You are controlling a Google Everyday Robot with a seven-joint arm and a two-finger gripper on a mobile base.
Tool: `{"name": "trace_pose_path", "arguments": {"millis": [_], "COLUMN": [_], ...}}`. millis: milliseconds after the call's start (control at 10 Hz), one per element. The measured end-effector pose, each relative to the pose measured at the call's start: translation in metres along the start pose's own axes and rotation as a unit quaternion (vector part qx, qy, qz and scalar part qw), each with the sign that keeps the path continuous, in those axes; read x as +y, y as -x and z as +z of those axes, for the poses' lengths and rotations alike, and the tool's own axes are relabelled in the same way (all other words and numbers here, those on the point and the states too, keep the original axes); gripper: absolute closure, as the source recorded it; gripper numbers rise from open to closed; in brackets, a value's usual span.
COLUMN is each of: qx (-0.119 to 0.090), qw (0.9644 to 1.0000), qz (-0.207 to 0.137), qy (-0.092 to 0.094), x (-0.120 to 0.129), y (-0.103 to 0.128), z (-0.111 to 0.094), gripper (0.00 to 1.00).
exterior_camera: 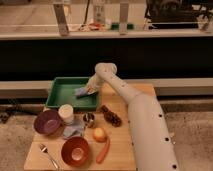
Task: Wipe tray with sponge
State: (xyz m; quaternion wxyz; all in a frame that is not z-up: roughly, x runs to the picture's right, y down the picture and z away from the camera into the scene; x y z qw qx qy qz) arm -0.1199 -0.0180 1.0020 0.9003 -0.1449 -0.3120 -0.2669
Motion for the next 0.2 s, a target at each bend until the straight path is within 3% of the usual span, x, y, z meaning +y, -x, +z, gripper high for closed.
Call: {"name": "trace_pose_path", "arguments": {"millis": [200], "qx": [0.001], "qw": [0.9999], "qz": [-0.004], "qy": [-0.012], "x": [-0.026], "y": [0.011], "z": [0.008], "gripper": [0.98]}}
